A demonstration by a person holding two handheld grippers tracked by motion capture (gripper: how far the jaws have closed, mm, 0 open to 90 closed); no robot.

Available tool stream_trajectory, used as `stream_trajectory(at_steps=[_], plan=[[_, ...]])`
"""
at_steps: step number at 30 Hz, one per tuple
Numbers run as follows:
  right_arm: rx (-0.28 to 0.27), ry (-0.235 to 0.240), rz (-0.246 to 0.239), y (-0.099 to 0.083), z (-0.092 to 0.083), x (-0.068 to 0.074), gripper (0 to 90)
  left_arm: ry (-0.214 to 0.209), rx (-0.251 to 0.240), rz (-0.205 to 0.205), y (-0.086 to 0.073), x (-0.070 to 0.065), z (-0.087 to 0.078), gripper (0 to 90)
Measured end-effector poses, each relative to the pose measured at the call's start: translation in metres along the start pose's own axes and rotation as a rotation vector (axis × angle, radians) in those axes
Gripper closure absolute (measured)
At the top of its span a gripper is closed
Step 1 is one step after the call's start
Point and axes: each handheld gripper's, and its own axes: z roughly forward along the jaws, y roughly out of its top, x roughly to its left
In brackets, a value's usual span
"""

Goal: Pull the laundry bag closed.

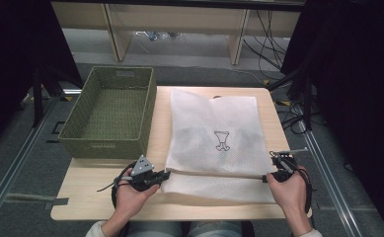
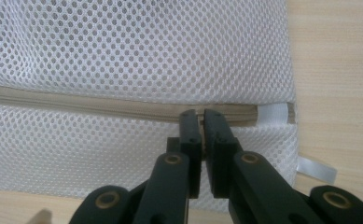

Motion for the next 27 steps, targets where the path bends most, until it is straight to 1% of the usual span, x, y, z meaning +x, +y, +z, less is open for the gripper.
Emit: stream_trajectory(at_steps=[1, 3, 4, 5, 6, 7, 8, 9, 10, 11, 12, 13, 14, 15, 16, 17, 18, 19, 20, 21, 22, 23, 24, 25, 26, 27], plan=[[0.001, 0.005, 0.001, 0.000, 0.000, 0.000, 87.1, 0.001, 0.001, 0.000, 0.000, 0.000, 0.000, 84.6], [-0.001, -0.005, -0.012, 0.000, 0.000, -0.002, 87.1, -0.001, 0.006, 0.001, 0.000, 0.001, 0.000, 84.6], [-0.003, 0.003, -0.032, 0.000, 0.001, -0.004, 87.1, -0.001, 0.005, 0.000, 0.000, 0.001, 0.000, 84.6], [0.006, 0.004, -0.007, 0.000, 0.001, -0.003, 87.1, 0.000, 0.005, 0.001, 0.000, 0.001, 0.000, 84.6], [0.006, 0.004, -0.007, 0.000, 0.001, -0.003, 87.1, 0.000, 0.005, 0.001, 0.000, 0.001, 0.000, 84.6], [0.007, -0.002, 0.003, -0.001, 0.001, -0.002, 87.1, -0.004, 0.004, 0.008, 0.000, 0.001, 0.000, 84.6], [0.006, 0.004, 0.004, -0.001, 0.001, -0.003, 87.1, -0.001, 0.003, -0.003, -0.001, 0.001, 0.000, 84.6], [0.006, 0.004, 0.004, -0.001, 0.001, -0.003, 87.1, -0.001, 0.003, -0.003, -0.001, 0.001, 0.000, 84.6], [0.002, -0.008, -0.002, -0.001, 0.001, -0.004, 87.1, -0.002, 0.004, -0.001, -0.001, 0.001, 0.000, 84.6], [0.001, -0.002, 0.002, -0.001, 0.001, -0.005, 87.1, -0.003, 0.003, -0.002, -0.001, 0.001, 0.000, 84.6], [0.002, 0.004, -0.020, -0.001, 0.001, -0.007, 87.1, -0.004, 0.006, 0.003, -0.001, 0.002, 0.000, 84.6], [0.000, -0.006, -0.021, -0.001, 0.002, -0.008, 87.1, -0.006, 0.001, 0.001, -0.001, 0.002, 0.001, 84.6], [0.002, -0.007, -0.008, -0.001, 0.002, -0.007, 87.1, -0.007, 0.007, 0.001, -0.001, 0.002, 0.000, 84.6], [-0.003, -0.007, -0.012, -0.001, 0.002, -0.008, 87.1, -0.005, 0.004, -0.002, -0.001, 0.002, 0.000, 84.6], [0.005, -0.015, 0.009, -0.001, 0.001, -0.007, 87.1, -0.005, 0.005, -0.001, -0.002, 0.002, 0.000, 84.6], [-0.001, -0.016, 0.010, -0.001, 0.001, -0.007, 87.1, -0.005, 0.004, -0.002, -0.002, 0.002, 0.000, 84.6], [0.012, 0.006, -0.029, 0.000, 0.001, -0.011, 87.1, -0.007, 0.004, -0.002, -0.002, 0.002, 0.000, 84.6], [0.005, 0.000, -0.009, 0.000, 0.002, -0.010, 87.1, -0.005, 0.006, 0.003, -0.002, 0.002, 0.000, 84.6], [-0.007, -0.014, -0.029, 0.000, 0.002, -0.012, 87.1, -0.004, 0.005, -0.004, -0.002, 0.002, 0.000, 84.6], [0.000, -0.011, -0.016, 0.000, 0.002, -0.012, 87.1, -0.006, 0.005, -0.005, -0.002, 0.002, 0.000, 84.6], [0.000, -0.007, -0.017, 0.000, 0.002, -0.012, 87.1, -0.003, 0.011, -0.003, -0.002, 0.002, 0.000, 84.6], [0.004, -0.008, -0.003, 0.000, 0.002, -0.012, 87.1, -0.005, 0.005, -0.004, -0.002, 0.002, 0.000, 84.6], [0.003, -0.008, -0.002, 0.000, 0.002, -0.012, 87.1, -0.004, 0.005, -0.003, -0.002, 0.002, 0.000, 84.6], [0.004, -0.010, -0.022, 0.000, 0.002, -0.014, 87.1, -0.003, 0.012, -0.002, -0.002, 0.002, 0.000, 84.6], [-0.015, -0.007, -0.048, 0.000, 0.004, -0.017, 87.1, -0.002, 0.011, -0.004, -0.002, 0.002, 0.000, 84.6], [-0.003, -0.008, -0.022, 0.000, 0.003, -0.016, 87.1, -0.004, 0.010, -0.004, -0.002, 0.002, 0.000, 84.6]])
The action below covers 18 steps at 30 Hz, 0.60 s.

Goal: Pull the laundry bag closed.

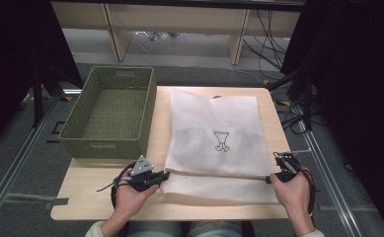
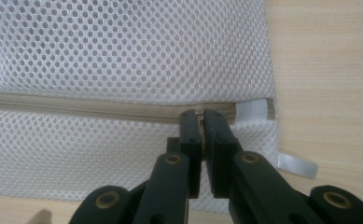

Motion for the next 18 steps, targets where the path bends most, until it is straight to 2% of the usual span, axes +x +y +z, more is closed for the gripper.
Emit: stream_trajectory(at_steps=[1, 2, 3, 4, 5, 6, 7, 8, 9, 11, 12, 13, 15, 16, 18], plan=[[0.007, -0.001, 0.026, 0.000, 0.000, 0.001, 87.1, 0.000, -0.004, 0.013, 0.000, 0.001, 0.000, 84.6], [0.010, -0.008, 0.011, 0.000, 0.000, 0.000, 87.1, 0.005, 0.005, 0.006, 0.000, 0.001, 0.000, 84.6], [0.017, -0.006, 0.045, -0.001, -0.001, 0.001, 87.1, 0.002, -0.003, -0.003, -0.001, 0.000, 0.001, 84.6], [-0.007, 0.005, -0.017, -0.001, 0.002, -0.006, 87.1, 0.004, -0.001, 0.000, -0.001, 0.001, 0.001, 84.6], [0.017, -0.005, 0.021, -0.001, 0.000, -0.004, 87.1, 0.003, 0.001, 0.002, -0.001, 0.001, 0.000, 84.6], [0.011, -0.018, 0.026, -0.001, 0.000, -0.004, 87.1, 0.000, -0.005, -0.004, -0.001, 0.001, 0.001, 84.6], [0.011, -0.018, 0.026, -0.001, 0.000, -0.004, 87.1, 0.000, -0.005, -0.004, -0.001, 0.001, 0.001, 84.6], [-0.010, -0.003, -0.011, -0.001, 0.003, -0.011, 87.1, -0.002, -0.004, -0.001, -0.001, 0.001, 0.001, 84.6], [0.014, 0.002, 0.029, -0.001, 0.000, -0.008, 87.1, 0.000, 0.001, 0.012, -0.001, 0.001, 0.001, 84.6], [0.003, -0.009, 0.011, -0.001, 0.001, -0.009, 87.1, -0.001, -0.001, 0.003, -0.001, 0.001, 0.001, 84.6], [-0.016, -0.003, -0.027, -0.001, 0.003, -0.012, 87.1, -0.001, -0.003, -0.007, -0.001, 0.001, 0.001, 84.6], [0.023, 0.005, 0.021, -0.001, 0.001, -0.008, 87.1, -0.002, -0.004, -0.006, -0.001, 0.001, 0.001, 84.6], [0.023, -0.002, 0.026, -0.001, 0.001, -0.009, 87.1, 0.000, -0.002, -0.007, -0.001, 0.001, 0.001, 84.6], [0.020, -0.022, 0.060, -0.001, 0.001, -0.007, 87.1, 0.003, 0.002, 0.011, -0.001, 0.002, 0.000, 84.6], [0.022, -0.036, 0.068, -0.001, 0.002, -0.009, 87.1, 0.002, 0.000, 0.008, -0.001, 0.002, 0.000, 84.6]])
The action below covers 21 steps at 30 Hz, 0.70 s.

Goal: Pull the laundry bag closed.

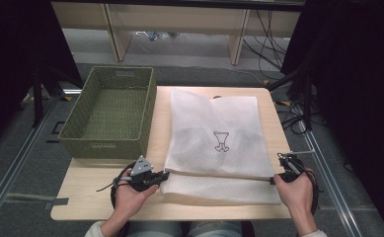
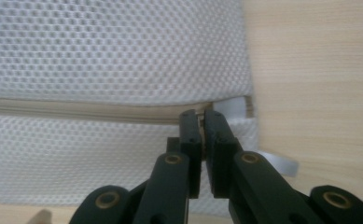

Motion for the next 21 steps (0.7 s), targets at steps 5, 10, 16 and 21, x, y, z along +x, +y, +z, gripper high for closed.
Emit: stream_trajectory(at_steps=[5, 10, 16, 21], plan=[[0.006, 0.007, -0.027, 0.001, 0.004, -0.006, 87.1, 0.004, 0.005, -0.010, 0.000, 0.000, 0.000, 84.6], [0.012, 0.010, -0.025, 0.002, 0.007, -0.009, 87.1, -0.006, 0.002, -0.001, -0.001, 0.001, 0.001, 84.6], [0.009, -0.005, -0.009, 0.001, 0.008, -0.006, 87.1, -0.002, 0.006, -0.009, -0.001, 0.000, 0.002, 84.6], [-0.014, -0.046, -0.073, 0.002, 0.009, -0.003, 86.9, 0.005, 0.016, 0.010, -0.001, 0.000, 0.002, 84.4]])
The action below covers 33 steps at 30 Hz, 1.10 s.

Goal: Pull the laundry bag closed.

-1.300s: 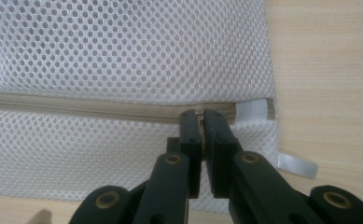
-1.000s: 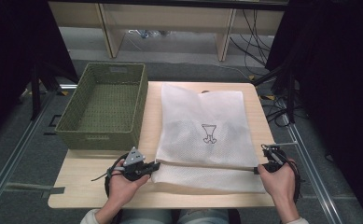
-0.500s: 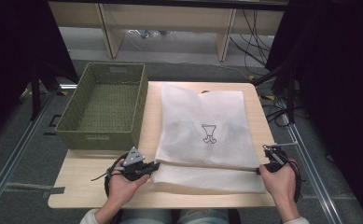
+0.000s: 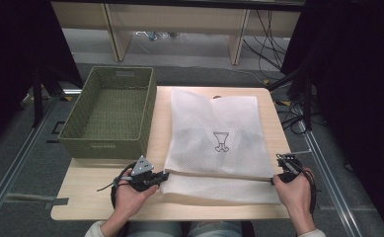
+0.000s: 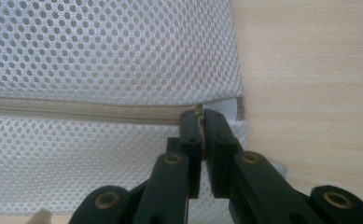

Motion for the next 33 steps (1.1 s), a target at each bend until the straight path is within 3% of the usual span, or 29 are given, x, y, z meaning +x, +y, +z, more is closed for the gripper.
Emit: stream_trajectory(at_steps=[1, 3, 4, 5, 6, 8, 12, 14, 15, 21, 24, 25, 27, 29, 30, 31, 32, 33], plan=[[0.017, 0.004, 0.036, 0.000, -0.002, 0.005, 86.8, -0.003, 0.002, 0.008, 0.000, 0.000, 0.000, 84.3], [-0.004, -0.019, -0.003, 0.000, -0.002, 0.005, 86.6, -0.002, -0.002, 0.003, 0.000, 0.000, 0.001, 84.2], [-0.023, -0.007, -0.065, 0.000, -0.001, 0.001, 86.6, -0.002, -0.002, 0.003, 0.000, 0.000, 0.001, 84.1], [-0.015, -0.023, -0.019, 0.000, -0.002, 0.006, 86.5, -0.005, 0.000, 0.001, 0.000, 0.000, 0.001, 84.0], [-0.026, -0.018, -0.061, 0.000, -0.001, 0.003, 86.4, -0.004, 0.000, 0.000, 0.000, -0.001, 0.001, 83.8], [-0.026, -0.017, -0.080, 0.000, -0.001, 0.003, 86.1, -0.003, 0.001, 0.004, 0.000, -0.001, 0.002, 83.6], [-0.048, -0.011, -0.047, 0.001, -0.002, 0.008, 84.5, -0.005, 0.001, 0.009, 0.000, 0.000, 0.002, 83.3], [-0.052, -0.019, -0.094, 0.000, -0.004, 0.008, 83.3, -0.004, 0.001, 0.014, 0.000, 0.000, 0.002, 83.2], [-0.057, -0.022, -0.065, 0.001, -0.005, 0.012, 83.0, -0.004, 0.001, 0.013, 0.000, 0.000, 0.002, 83.1], [-0.115, 0.008, -0.126, 0.001, -0.008, 0.018, 78.6, 0.006, 0.010, 0.021, 0.000, 0.000, 0.001, 81.6], [-0.130, 0.022, -0.117, 0.002, -0.010, 0.025, 76.9, 0.004, 0.008, 0.019, 0.000, 0.001, 0.002, 79.8], [-0.130, 0.022, -0.088, 0.001, -0.012, 0.029, 76.6, 0.005, 0.008, 0.020, 0.000, 0.001, 0.002, 79.2], [-0.141, 0.040, -0.096, 0.001, -0.014, 0.030, 74.5, 0.007, 0.010, 0.025, 0.000, 0.001, 0.002, 76.8], [-0.157, 0.065, -0.145, 0.003, -0.017, 0.028, 71.9, 0.009, 0.014, 0.021, 0.001, 0.002, 0.001, 72.4], [-0.169, 0.068, -0.105, 0.002, -0.019, 0.031, 71.6, 0.021, 0.016, 0.020, 0.001, 0.002, 0.000, 69.3], [-0.177, 0.065, -0.095, 0.002, -0.020, 0.032, 70.9, 0.024, 0.008, 0.013, 0.002, 0.002, 0.000, 66.1], [-0.204, 0.073, -0.143, 0.003, -0.020, 0.028, 69.3, 0.028, -0.007, -0.001, 0.002, 0.002, 0.000, 60.3], [-0.228, 0.075, -0.137, 0.003, -0.020, 0.028, 67.3, 0.036, -0.008, -0.008, 0.003, 0.003, 0.000, 54.1]])
